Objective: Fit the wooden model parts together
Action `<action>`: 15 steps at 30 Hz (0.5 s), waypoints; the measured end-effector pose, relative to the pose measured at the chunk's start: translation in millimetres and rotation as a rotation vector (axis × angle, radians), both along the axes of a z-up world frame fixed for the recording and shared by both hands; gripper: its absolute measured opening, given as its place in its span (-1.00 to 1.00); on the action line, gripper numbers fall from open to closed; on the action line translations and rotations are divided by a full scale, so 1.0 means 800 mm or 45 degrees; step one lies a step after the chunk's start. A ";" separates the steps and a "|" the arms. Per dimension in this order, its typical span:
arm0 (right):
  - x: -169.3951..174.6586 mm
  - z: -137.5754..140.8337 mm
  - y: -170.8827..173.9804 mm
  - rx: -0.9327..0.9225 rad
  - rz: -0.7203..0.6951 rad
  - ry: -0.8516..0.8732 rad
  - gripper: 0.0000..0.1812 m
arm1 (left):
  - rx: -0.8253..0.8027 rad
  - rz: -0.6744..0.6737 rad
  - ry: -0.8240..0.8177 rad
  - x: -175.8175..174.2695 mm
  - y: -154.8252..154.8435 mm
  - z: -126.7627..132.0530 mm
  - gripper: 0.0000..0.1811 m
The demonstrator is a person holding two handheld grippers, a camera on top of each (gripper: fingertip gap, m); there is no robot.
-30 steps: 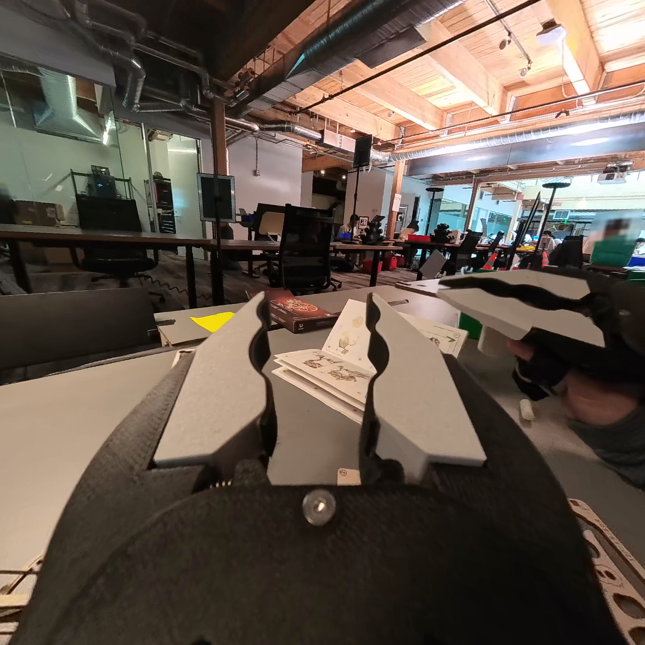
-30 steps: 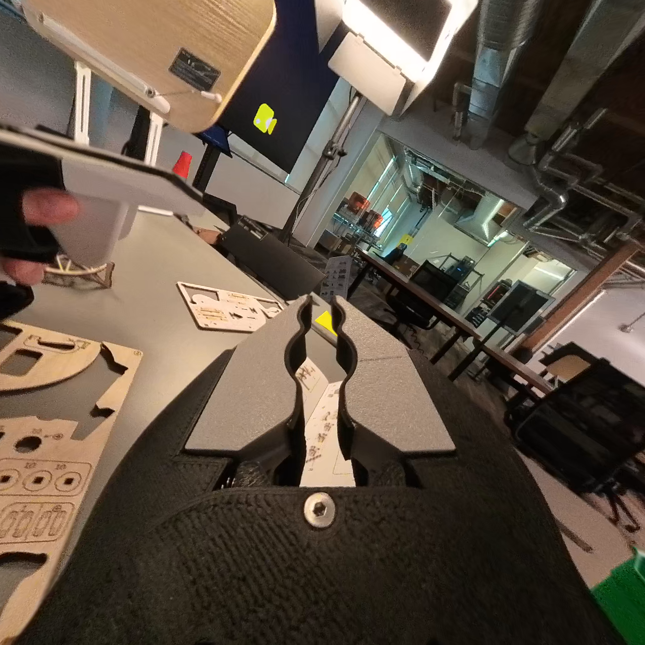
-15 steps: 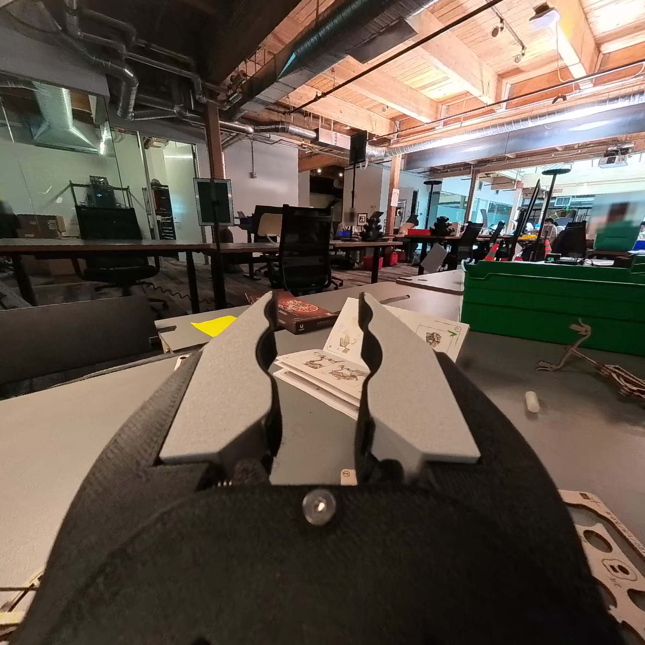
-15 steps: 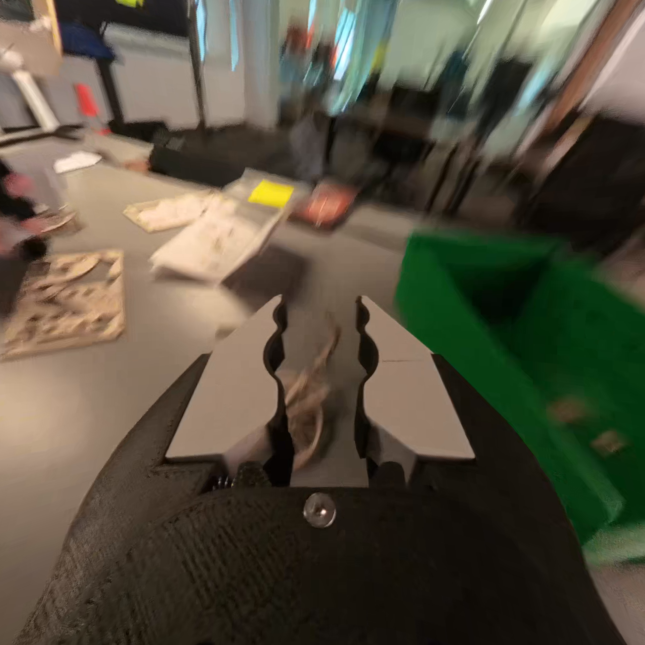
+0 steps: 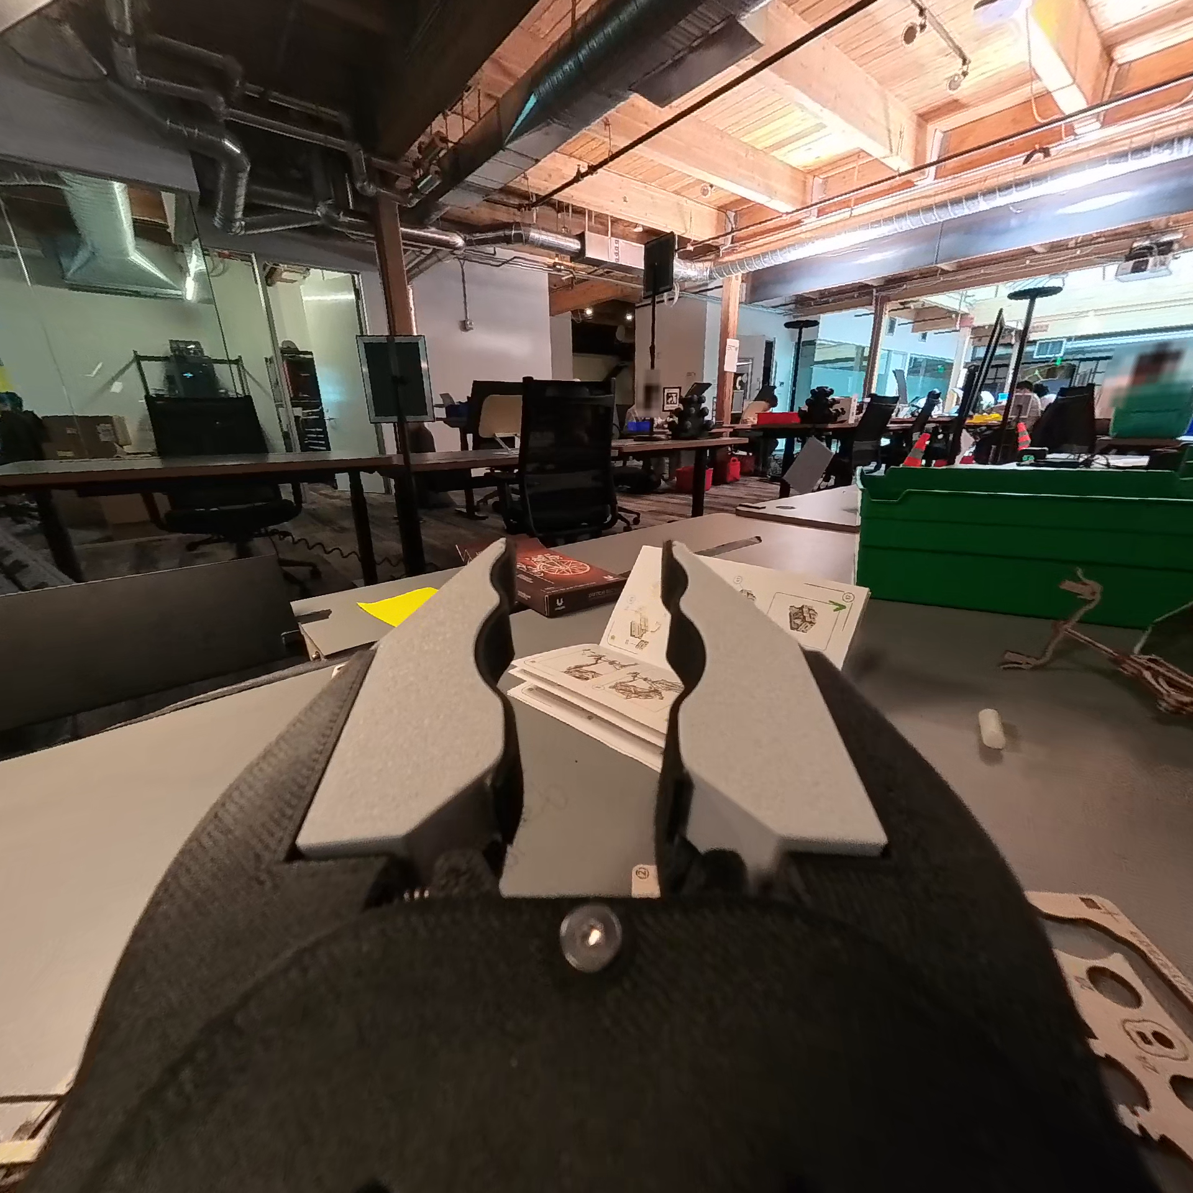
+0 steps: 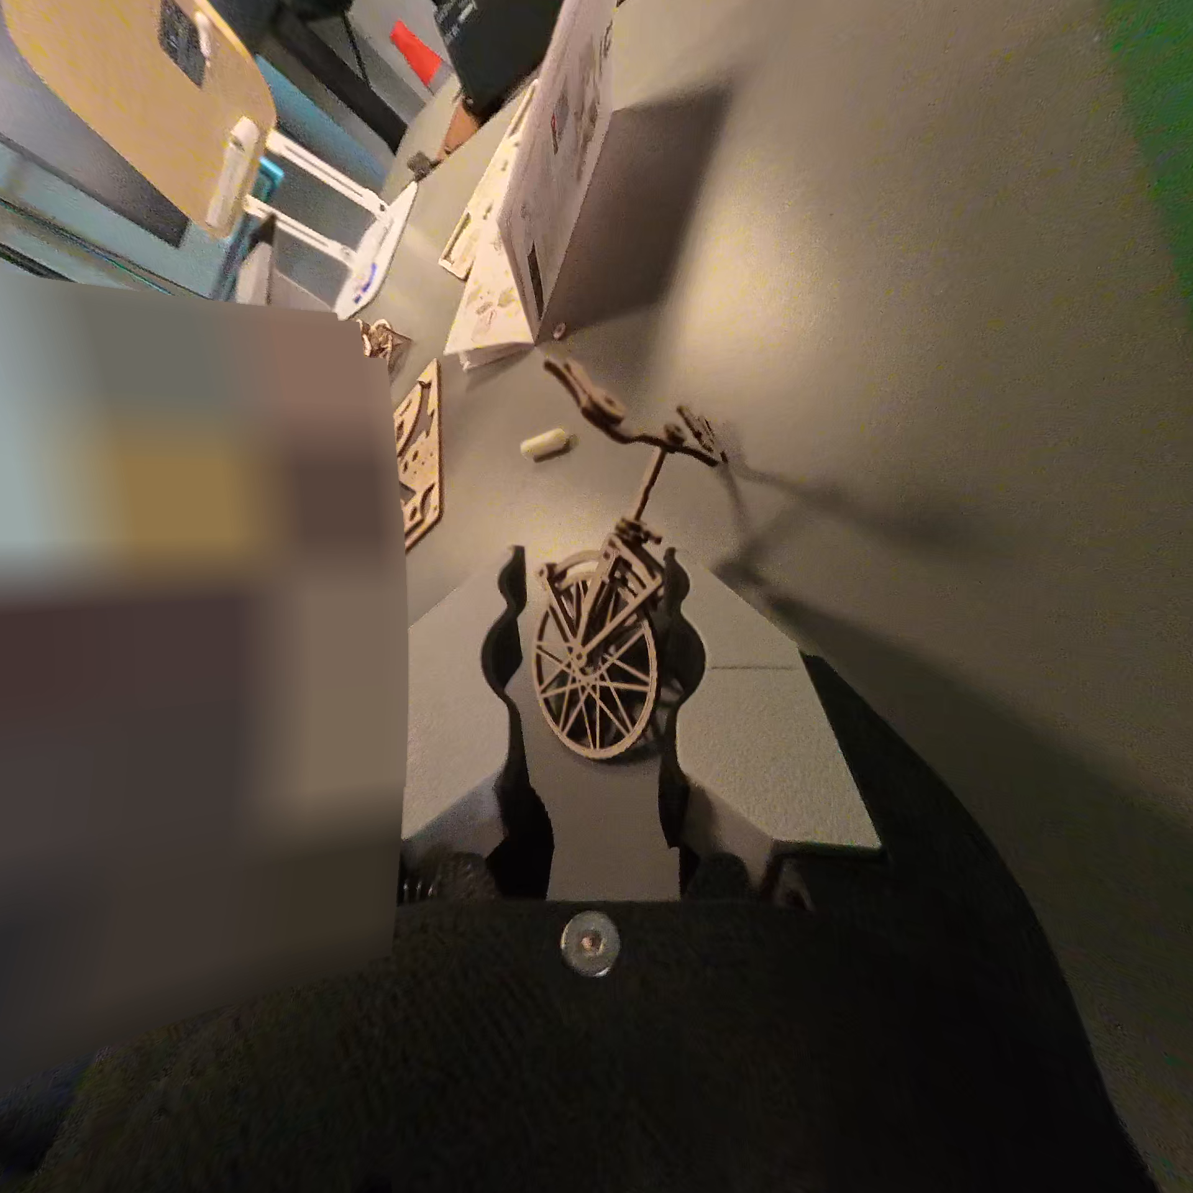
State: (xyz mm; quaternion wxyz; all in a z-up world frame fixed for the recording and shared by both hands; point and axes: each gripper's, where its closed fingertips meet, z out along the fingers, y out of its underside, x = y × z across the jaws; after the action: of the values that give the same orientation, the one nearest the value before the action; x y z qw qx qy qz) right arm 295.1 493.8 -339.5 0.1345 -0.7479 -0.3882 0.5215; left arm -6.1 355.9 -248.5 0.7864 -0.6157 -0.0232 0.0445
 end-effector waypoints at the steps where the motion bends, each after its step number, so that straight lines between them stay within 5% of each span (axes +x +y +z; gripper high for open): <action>1: -0.003 0.002 0.002 -0.027 0.011 0.013 -0.55 | 0.000 0.001 0.003 0.000 0.000 0.000 -0.52; 15: -0.020 -0.017 0.007 -0.019 0.174 -0.146 -0.62 | -0.001 -0.003 0.004 0.001 0.001 0.000 -0.52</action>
State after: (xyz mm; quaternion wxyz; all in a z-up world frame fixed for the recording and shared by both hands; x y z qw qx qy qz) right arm 279.1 499.3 -352.8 0.0706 -0.7492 -0.4413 0.4888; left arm -5.6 356.6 -248.6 0.7862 -0.6160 -0.0212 0.0446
